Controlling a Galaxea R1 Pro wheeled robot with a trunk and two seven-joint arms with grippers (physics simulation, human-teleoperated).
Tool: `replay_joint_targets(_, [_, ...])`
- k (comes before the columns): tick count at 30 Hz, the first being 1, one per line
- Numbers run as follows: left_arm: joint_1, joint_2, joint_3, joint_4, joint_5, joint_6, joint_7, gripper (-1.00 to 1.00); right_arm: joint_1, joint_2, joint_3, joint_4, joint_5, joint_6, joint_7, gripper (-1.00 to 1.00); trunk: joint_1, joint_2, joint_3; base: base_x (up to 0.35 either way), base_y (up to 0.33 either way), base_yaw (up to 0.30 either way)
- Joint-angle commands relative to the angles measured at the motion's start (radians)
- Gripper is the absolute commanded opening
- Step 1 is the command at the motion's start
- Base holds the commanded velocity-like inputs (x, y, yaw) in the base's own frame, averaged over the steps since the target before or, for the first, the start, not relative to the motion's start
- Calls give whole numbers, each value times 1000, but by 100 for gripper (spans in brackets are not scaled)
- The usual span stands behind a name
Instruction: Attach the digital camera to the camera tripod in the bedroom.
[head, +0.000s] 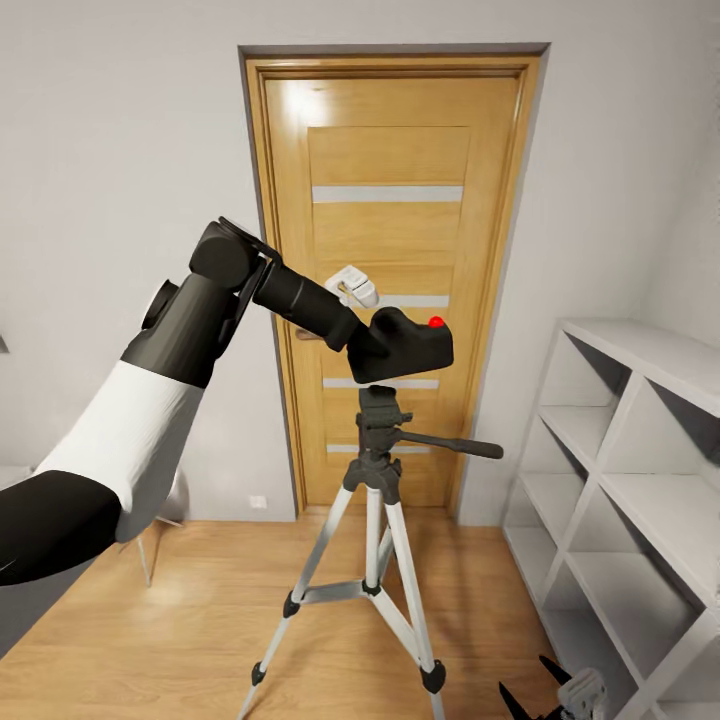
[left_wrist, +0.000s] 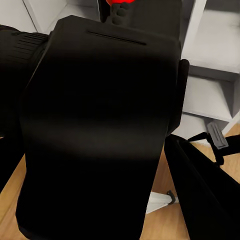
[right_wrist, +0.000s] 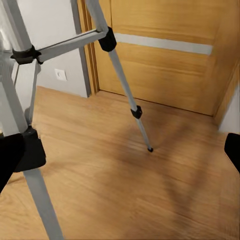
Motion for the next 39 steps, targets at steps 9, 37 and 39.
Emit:
replay_joint_targets(9, [-1,0,-2,0,-13,10,-9,-100,-1,47,-8,-24,8,-2,4,100,1,-2,-2,0,-7,0])
replay_joint_targets(37, [0,58,-9,0,-14,10,-9,-100,-1,68,-2,-30,8,-8,3,100,1,-2,-2,-26,22,0])
replay_joint_targets(39, [0,58,-10,0,-14,10,-9,-100,-1,68,-2,-30,8,-8,2,100,1,-2,-2,-128,102,0])
